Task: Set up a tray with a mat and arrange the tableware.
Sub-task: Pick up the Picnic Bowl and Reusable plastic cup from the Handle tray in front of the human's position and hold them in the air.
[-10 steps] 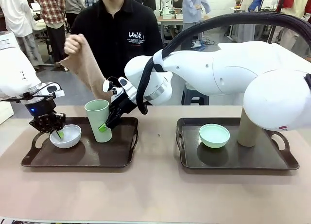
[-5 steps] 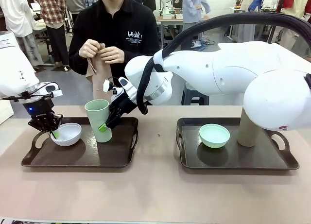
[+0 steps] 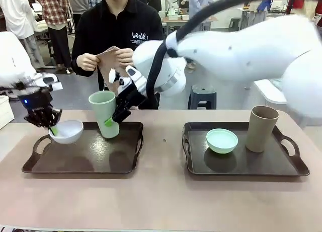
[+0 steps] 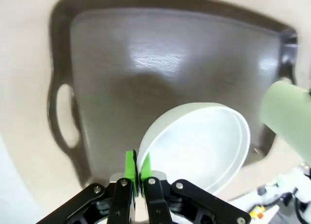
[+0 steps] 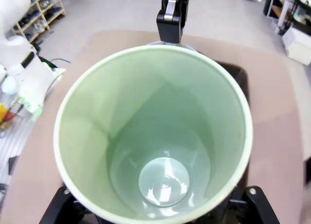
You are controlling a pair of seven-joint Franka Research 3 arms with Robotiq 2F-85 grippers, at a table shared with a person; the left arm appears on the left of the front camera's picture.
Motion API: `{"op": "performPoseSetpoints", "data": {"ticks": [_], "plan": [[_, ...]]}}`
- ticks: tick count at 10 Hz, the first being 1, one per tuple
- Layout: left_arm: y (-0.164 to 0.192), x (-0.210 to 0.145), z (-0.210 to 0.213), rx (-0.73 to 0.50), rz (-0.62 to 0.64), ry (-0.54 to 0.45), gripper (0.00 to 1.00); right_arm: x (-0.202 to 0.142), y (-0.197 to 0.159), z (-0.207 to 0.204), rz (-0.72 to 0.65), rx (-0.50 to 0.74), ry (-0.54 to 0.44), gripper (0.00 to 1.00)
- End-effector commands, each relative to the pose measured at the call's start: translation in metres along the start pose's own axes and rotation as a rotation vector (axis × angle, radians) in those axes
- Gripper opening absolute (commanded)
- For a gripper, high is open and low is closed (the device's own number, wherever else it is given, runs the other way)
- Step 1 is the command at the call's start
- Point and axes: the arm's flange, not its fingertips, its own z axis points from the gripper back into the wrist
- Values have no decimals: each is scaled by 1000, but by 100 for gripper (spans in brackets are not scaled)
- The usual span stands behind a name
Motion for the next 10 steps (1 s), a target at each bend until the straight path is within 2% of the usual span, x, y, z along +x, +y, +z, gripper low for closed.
{"op": "performPoseSetpoints", "data": {"ticks": [1,2,4,5,6,10], "plan": [[-30,-39,72,42,-1,-106,0,24,74,61,49,-89,-14,0],[-43,-60,105,65,-4,-162,0,37,95,80,49,-120,-9,0],[-53,-83,140,110,29,-260,0,66,126,103,93,-172,11,0],[-50,-84,144,123,85,-274,0,68,128,110,102,-199,40,0],[-53,-78,149,59,-22,-237,0,76,100,97,60,-134,12,0],[-53,-78,149,59,-22,-237,0,76,100,97,60,-134,12,0]]}}
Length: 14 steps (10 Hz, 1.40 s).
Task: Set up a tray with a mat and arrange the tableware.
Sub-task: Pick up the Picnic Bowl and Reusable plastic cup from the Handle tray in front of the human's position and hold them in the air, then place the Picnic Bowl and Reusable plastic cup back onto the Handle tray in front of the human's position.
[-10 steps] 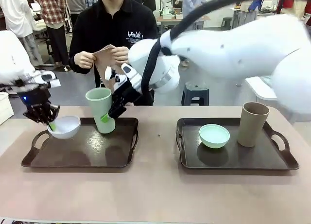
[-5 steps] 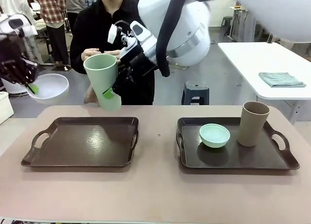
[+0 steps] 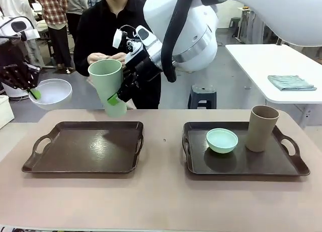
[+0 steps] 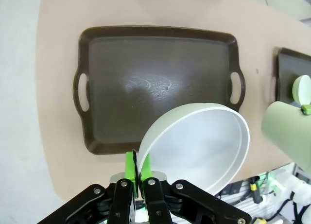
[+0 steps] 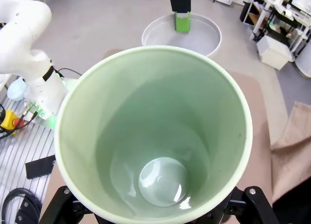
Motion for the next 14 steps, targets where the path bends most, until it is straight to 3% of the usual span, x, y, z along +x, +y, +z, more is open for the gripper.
{"op": "performPoseSetpoints", "data": {"ticks": [1,14], "plan": [[2,1,3,-14,-15,-9,0,6,0,3,13,-1,-7,0],[2,1,3,-14,-15,-9,0,6,0,3,13,-1,-7,0]]}}
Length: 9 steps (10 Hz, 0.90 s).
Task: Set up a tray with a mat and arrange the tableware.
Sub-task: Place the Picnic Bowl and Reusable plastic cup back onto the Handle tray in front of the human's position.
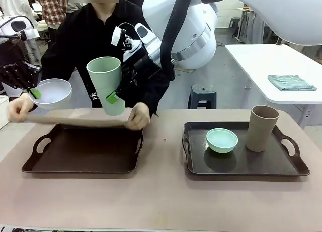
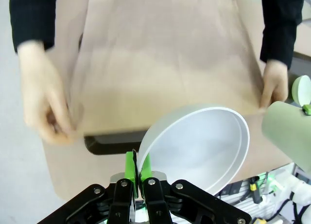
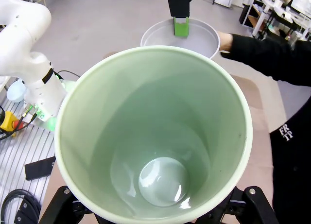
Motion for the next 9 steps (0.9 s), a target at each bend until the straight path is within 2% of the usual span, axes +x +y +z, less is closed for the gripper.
{"op": "performPoseSetpoints", "data": {"ticks": [1,9], "plan": [[1,0,2,-13,-15,-5,0,1,1,2,6,3,0,0],[1,0,2,-13,-15,-5,0,1,1,2,6,3,0,0]]}}
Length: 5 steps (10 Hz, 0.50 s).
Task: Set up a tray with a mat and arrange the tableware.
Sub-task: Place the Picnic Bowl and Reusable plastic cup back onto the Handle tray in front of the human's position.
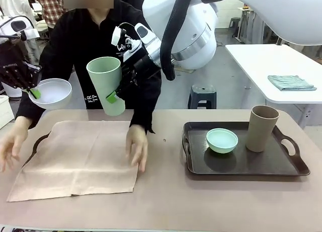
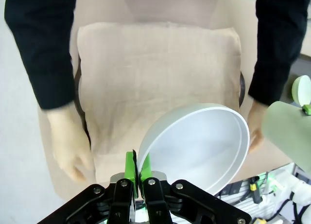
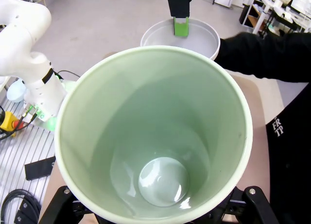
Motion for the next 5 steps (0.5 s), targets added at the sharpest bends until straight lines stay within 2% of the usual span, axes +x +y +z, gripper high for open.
{"op": "performPoseSetpoints", "data": {"ticks": [1,5], "plan": [[1,0,2,-13,-15,-5,0,1,1,2,6,3,0,0],[1,0,2,-13,-15,-5,0,1,1,2,6,3,0,0]]}}
